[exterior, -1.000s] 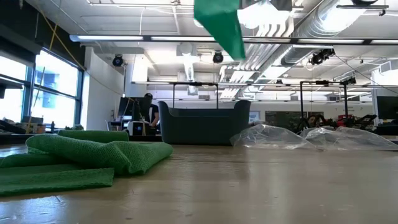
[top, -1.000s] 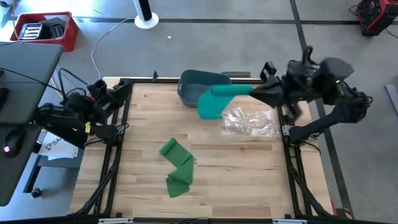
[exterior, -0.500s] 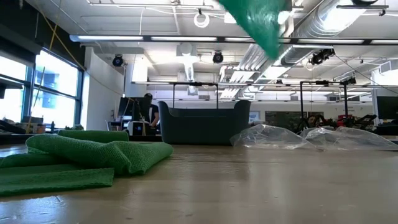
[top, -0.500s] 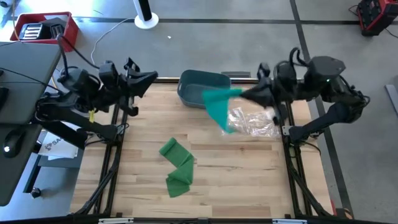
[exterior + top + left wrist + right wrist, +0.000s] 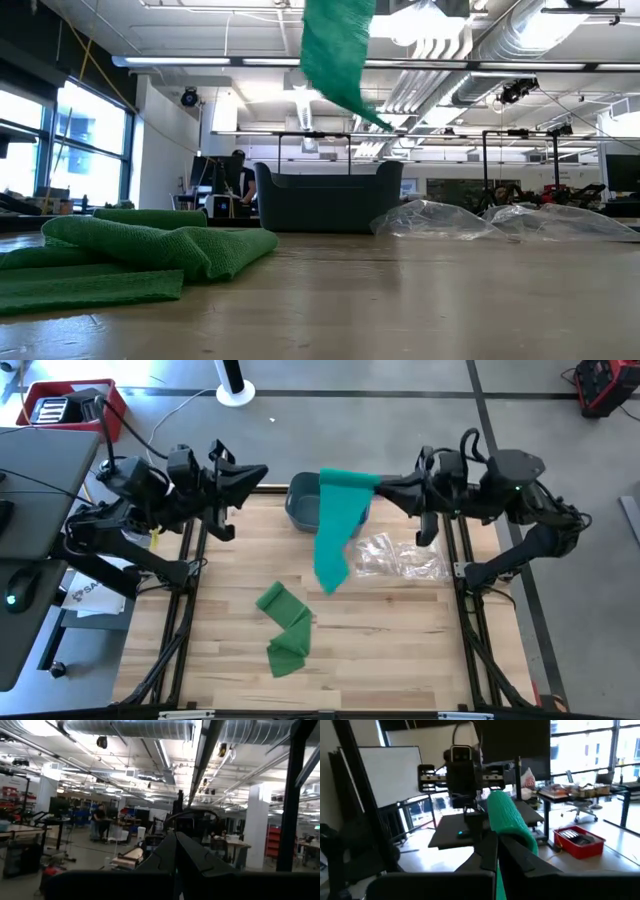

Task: Roll bandage
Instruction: Roll the blue bandage

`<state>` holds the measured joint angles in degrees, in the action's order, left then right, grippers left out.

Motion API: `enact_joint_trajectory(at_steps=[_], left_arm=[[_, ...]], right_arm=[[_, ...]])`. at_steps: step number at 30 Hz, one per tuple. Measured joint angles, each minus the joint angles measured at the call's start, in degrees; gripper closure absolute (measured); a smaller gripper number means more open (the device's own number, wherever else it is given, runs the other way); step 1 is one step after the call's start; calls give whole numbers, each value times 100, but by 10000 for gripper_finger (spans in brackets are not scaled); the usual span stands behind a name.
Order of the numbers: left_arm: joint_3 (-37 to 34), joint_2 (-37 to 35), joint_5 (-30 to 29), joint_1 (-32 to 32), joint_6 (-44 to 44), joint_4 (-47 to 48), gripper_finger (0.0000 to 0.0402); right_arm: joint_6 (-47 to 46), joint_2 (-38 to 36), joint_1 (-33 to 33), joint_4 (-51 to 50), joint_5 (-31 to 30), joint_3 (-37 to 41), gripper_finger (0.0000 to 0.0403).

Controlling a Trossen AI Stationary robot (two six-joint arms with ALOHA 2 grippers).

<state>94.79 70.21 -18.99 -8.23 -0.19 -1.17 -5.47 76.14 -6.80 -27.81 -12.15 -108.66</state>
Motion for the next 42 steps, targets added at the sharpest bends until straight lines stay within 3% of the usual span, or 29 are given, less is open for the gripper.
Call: enact_joint_trajectory(at_steps=[7, 10, 13, 17, 23, 30, 42], left_arm=[[744, 549, 257, -2, 90, 826, 353], [1028, 700, 647, 14, 271, 1221, 326], [1181, 837, 1118, 72, 515, 1338, 301], [1197, 982, 1183, 72, 800, 1350, 281], [1197, 1104, 1163, 72, 1059, 1349, 275], [1199, 1221, 683, 99, 1049, 1330, 275], [1202, 1406, 687, 114, 1058, 1344, 275]], right_arm=[[139, -4, -5, 194, 602, 0, 403], [143, -11, 33, 197, 952, 0, 403], [106, -15, 101, 202, 1271, 0, 403], [100, -15, 194, 168, 1362, 0, 403], [100, -15, 275, 151, 1369, 0, 403], [99, 0, 275, -31, 1370, 0, 403], [37, 2, 277, -331, 1214, 0, 403]])
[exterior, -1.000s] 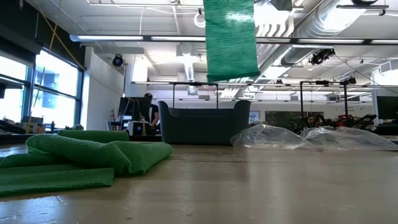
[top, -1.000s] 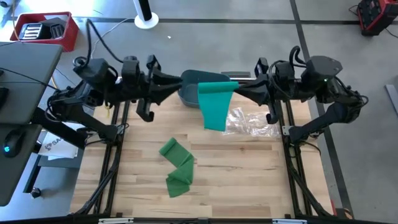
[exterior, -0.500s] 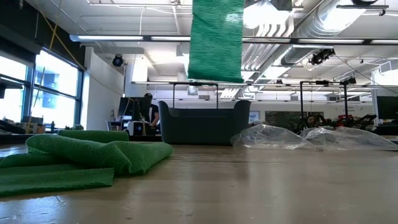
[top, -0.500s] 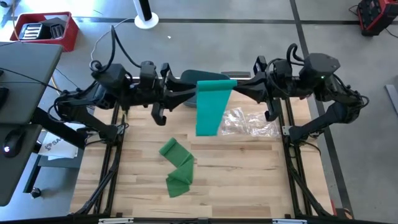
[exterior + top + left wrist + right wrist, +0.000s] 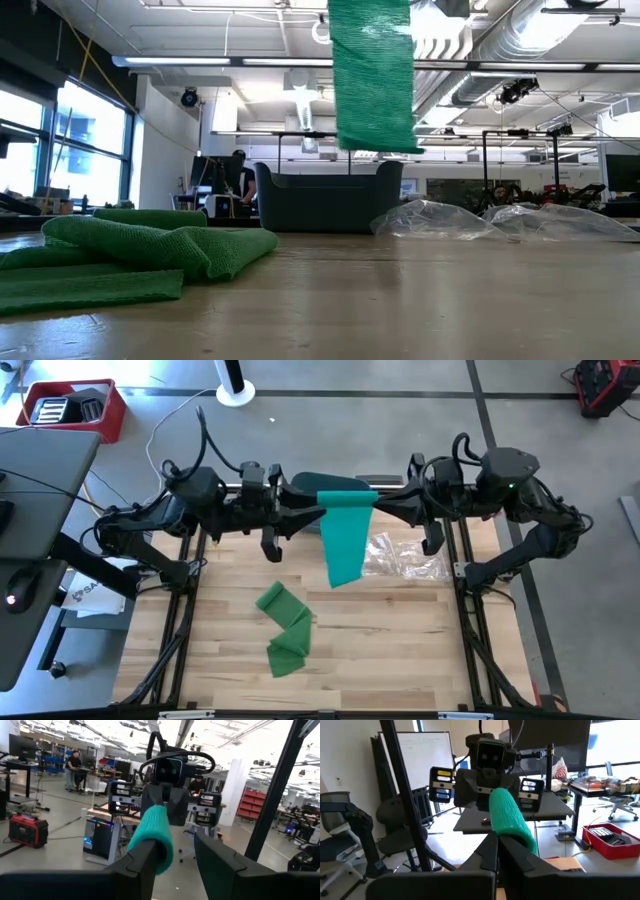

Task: Roll bandage
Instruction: Roll the blue bandage

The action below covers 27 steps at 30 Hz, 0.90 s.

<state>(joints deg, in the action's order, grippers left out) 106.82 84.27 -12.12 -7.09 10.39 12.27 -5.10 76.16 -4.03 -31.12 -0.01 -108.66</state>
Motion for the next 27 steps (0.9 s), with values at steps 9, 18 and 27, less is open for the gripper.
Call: enact_joint_trajectory(at_steps=[9, 18, 27], left_arm=[[-1, 216, 470, 193, 700, -1, 288], [-1, 212, 573, 327, 822, 7, 393], [-6, 210, 1107, 329, -294, -7, 398]], right_arm=[[4, -15, -2, -118, -48, -2, 403], [2, -9, -2, -386, -70, -2, 403], [-1205, 5, 67, -388, 25, 0, 357]])
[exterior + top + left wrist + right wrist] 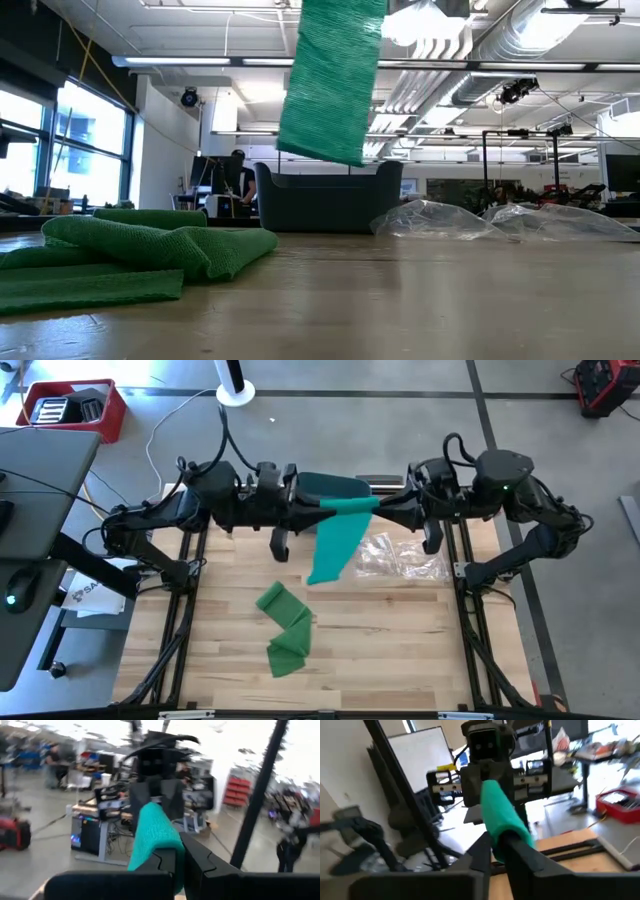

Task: Roll bandage
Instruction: Roll the blue bandage

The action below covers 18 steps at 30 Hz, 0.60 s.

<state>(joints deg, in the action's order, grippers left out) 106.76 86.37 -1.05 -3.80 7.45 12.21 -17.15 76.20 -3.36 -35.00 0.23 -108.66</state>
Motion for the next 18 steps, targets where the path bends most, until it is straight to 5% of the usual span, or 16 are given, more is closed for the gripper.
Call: enact_joint_trajectory(at_steps=[9, 18], left_arm=[[0, -4, 240, -128, -1365, 184, 399], [0, -56, -204, -108, -291, 368, 378]], right_arm=[[-697, 126, -2, 299, 356, 0, 293], [262, 343, -19, 308, 427, 0, 390]])
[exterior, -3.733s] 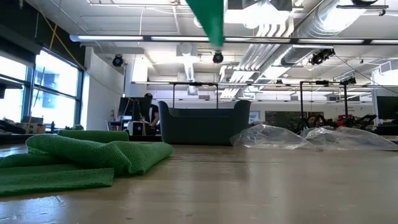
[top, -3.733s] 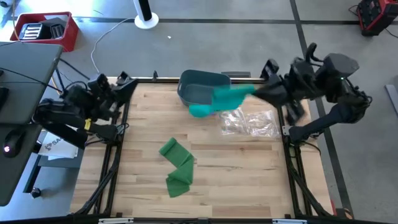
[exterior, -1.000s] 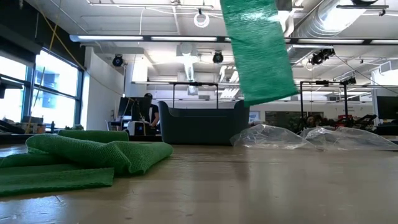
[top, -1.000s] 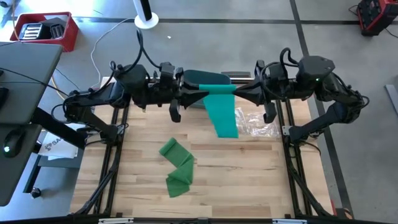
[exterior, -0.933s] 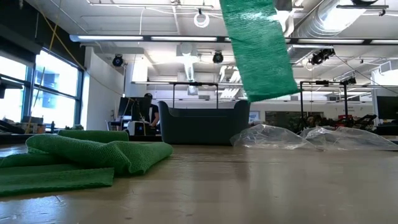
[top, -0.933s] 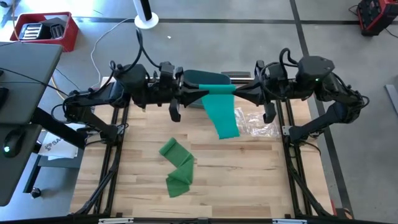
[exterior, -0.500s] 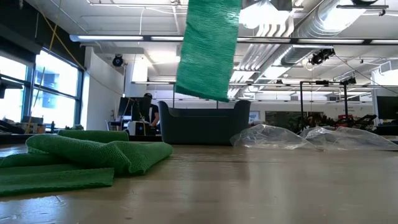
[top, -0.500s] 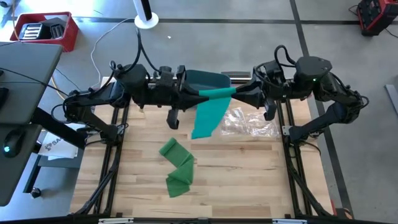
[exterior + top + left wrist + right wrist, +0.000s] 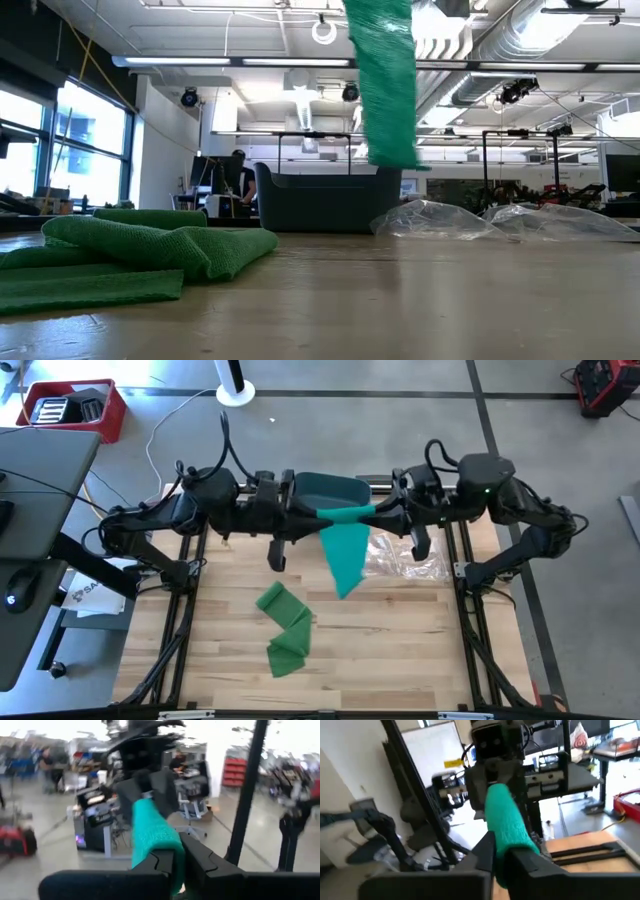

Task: Roll bandage
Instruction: Roll the blue bandage

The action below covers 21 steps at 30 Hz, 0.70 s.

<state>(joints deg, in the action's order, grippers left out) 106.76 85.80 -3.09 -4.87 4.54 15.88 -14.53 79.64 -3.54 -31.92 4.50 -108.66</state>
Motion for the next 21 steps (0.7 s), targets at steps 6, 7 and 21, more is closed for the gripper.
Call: enact_joint_trajectory(at_steps=[6, 7, 21], left_arm=[[-2, -150, 86, 162, 1289, 155, 338], [-2, -165, 121, 184, 1460, 122, 335], [-2, -212, 415, 403, 2030, 287, 394]], right_arm=[[1575, 20, -240, -52, -393, 2, 384], [1889, 20, -291, -56, -457, 2, 384], [1674, -24, -536, -99, -1333, 4, 372]])
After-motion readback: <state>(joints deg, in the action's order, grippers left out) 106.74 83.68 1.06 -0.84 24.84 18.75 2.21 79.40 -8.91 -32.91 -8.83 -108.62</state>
